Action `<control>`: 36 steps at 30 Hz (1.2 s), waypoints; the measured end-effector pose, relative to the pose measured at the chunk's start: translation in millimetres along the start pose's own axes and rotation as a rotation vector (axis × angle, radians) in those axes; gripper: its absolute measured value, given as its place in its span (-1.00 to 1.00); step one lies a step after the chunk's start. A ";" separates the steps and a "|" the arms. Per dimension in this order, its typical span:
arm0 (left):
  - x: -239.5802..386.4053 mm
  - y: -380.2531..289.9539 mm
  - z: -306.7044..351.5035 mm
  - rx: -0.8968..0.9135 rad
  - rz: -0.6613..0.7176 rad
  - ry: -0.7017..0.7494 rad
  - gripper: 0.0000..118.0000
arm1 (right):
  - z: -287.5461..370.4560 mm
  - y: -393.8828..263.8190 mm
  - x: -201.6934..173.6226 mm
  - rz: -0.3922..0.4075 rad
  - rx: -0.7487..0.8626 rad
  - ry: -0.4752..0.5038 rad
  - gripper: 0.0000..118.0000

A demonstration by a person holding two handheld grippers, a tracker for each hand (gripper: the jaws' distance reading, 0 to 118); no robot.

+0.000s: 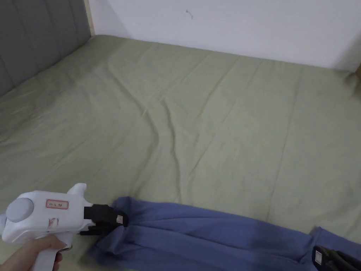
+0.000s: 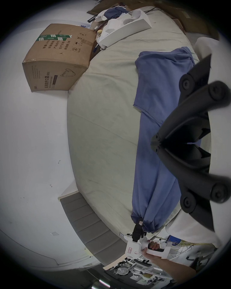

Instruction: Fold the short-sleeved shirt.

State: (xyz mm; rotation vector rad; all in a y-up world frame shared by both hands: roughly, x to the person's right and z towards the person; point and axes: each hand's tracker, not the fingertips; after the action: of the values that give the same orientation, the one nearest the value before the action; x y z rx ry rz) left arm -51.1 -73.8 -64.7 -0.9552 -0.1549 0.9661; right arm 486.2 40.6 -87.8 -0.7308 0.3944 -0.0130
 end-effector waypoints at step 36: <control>293.5 -88.6 -168.5 -0.173 -0.410 -0.101 0.99 | 41.4 -36.4 151.1 -0.405 0.102 -0.035 -1.00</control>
State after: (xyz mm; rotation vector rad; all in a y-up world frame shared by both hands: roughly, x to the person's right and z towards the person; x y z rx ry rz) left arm 263.2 24.5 -182.6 -0.9840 -0.5061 0.6273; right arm 645.4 17.9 -88.4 -0.6991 0.2060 -0.3982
